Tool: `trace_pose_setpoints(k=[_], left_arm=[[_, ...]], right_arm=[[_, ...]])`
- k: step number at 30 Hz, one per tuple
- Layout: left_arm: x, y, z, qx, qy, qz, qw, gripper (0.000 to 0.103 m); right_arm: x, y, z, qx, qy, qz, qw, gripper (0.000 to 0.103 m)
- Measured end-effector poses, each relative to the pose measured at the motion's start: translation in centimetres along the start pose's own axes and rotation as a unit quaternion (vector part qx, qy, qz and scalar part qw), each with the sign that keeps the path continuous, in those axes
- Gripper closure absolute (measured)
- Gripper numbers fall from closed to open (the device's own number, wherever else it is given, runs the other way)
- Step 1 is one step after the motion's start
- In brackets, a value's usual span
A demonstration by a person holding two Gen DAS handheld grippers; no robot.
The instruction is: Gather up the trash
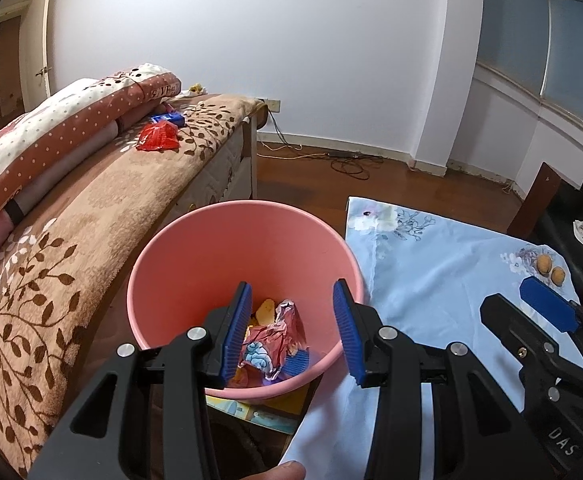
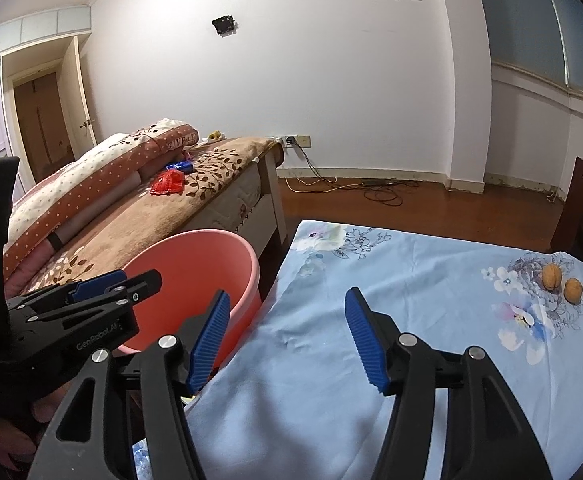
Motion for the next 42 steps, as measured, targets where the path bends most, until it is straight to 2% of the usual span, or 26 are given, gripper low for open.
trace_pose_setpoints(k=[14,42], left_arm=[[0.15,-0.56,-0.63,0.016,-0.006,0.008,0.9998,0.060],[0.38,-0.47,-0.53,0.012,-0.007,0.011,0.9998,0.060]], right_arm=[[0.06,0.00,-0.18,0.001,0.000,0.002,1.000,0.044],[0.14,0.16,-0.24,-0.001,0.001,-0.001,1.000,0.044]])
Point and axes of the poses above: each gripper's, at about its wrist camera, not at the fingertips, and z roughly the way its jaws point, x to its right, y to its underside, the point moved 8 cm from there along z, roughly the way its jaws point, and after that the axes turned 14 degrees about x, right-handed, at the moved point
